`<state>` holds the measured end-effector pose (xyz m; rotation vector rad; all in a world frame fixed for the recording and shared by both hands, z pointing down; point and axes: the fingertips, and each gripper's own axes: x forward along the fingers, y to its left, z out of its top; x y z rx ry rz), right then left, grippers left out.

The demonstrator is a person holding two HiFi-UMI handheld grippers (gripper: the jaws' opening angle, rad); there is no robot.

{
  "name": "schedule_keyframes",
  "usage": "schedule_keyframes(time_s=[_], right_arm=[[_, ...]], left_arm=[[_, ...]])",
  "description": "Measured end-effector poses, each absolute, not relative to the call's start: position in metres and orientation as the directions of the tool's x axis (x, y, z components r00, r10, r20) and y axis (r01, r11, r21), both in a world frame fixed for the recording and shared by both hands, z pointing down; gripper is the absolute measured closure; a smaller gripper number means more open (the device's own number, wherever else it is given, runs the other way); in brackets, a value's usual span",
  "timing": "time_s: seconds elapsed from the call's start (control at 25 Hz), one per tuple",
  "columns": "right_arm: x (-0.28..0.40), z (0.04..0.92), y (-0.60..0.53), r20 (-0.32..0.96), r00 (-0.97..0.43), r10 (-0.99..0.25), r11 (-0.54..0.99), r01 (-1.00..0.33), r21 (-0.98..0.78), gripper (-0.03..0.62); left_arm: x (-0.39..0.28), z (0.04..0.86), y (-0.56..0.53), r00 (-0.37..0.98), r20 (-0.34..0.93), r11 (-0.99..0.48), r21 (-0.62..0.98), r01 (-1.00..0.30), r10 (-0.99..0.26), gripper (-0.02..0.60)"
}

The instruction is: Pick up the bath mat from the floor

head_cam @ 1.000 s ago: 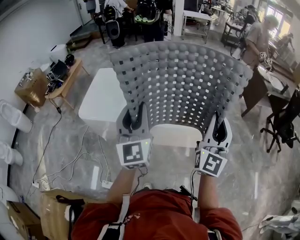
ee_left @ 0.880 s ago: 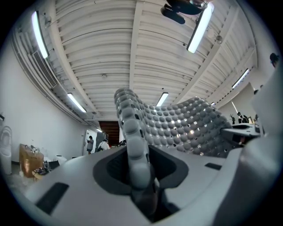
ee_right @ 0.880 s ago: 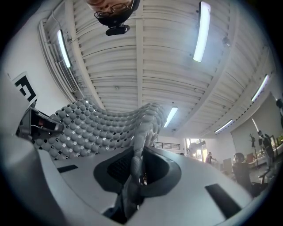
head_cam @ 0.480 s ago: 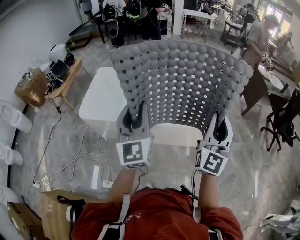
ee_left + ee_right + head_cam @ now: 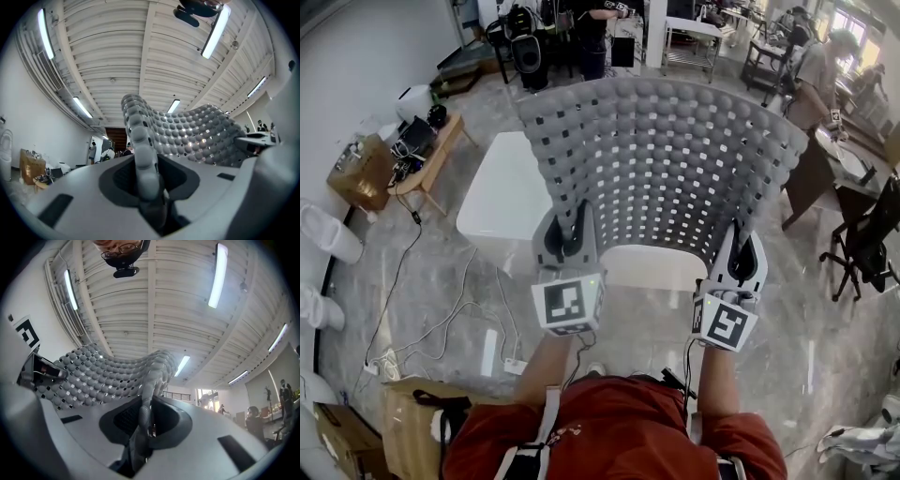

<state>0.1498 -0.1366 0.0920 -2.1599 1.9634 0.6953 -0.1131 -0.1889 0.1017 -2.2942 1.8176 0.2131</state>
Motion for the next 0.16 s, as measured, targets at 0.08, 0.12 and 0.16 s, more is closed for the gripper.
schedule_keyframes(time_s=[0.08, 0.12, 0.16], right_arm=[[0.1458, 0.0948, -0.1351, -0.424, 0.043, -0.905, -0.140, -0.969, 0.201, 0.536], [0.1435, 0.0962, -0.1346, -0.423, 0.044, -0.905, -0.141, -0.969, 0.202, 0.536], [0.1413, 0.0974, -0.1343, -0.423, 0.044, -0.905, -0.142, -0.969, 0.203, 0.536]], left_arm=[[-0.1171, 0.1051, -0.1877, 0.229, -0.240, -0.219, -0.068, -0.973, -0.943, 0.463], [-0.1192, 0.1066, -0.1873, 0.229, -0.241, -0.220, -0.066, -0.973, -0.943, 0.463], [-0.1213, 0.1081, -0.1869, 0.229, -0.241, -0.220, -0.064, -0.973, -0.943, 0.463]])
